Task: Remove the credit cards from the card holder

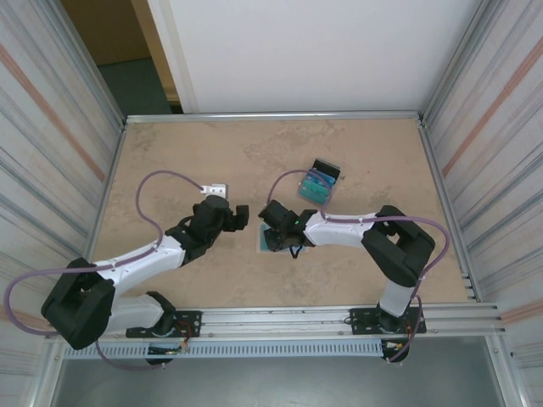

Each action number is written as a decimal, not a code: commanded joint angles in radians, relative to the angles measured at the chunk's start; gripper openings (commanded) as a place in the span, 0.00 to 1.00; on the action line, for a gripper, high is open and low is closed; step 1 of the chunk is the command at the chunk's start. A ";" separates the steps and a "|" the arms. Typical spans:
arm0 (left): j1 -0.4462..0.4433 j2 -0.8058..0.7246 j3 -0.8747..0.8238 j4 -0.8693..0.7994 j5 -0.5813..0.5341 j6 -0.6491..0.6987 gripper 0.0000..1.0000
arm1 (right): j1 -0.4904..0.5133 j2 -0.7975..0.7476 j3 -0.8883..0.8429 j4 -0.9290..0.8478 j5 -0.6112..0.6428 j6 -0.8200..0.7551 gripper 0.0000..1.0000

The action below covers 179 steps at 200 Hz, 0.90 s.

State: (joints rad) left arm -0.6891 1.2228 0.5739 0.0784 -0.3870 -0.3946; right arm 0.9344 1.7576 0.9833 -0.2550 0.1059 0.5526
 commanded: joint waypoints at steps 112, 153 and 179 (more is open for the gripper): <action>-0.144 0.215 0.179 -0.018 -0.095 0.197 0.99 | -0.052 -0.188 -0.128 -0.043 0.094 0.061 0.32; -0.154 0.260 0.183 -0.031 -0.054 0.196 0.99 | -0.073 -0.230 -0.172 -0.046 0.104 0.097 0.32; -0.163 0.282 0.175 -0.040 -0.009 0.195 0.99 | -0.086 -0.256 -0.200 -0.047 0.109 0.120 0.33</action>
State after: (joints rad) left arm -0.8371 1.4822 0.7315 0.0681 -0.4316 -0.2127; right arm 0.8612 1.5475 0.8082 -0.2722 0.1852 0.6247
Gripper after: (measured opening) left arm 0.988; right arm 0.323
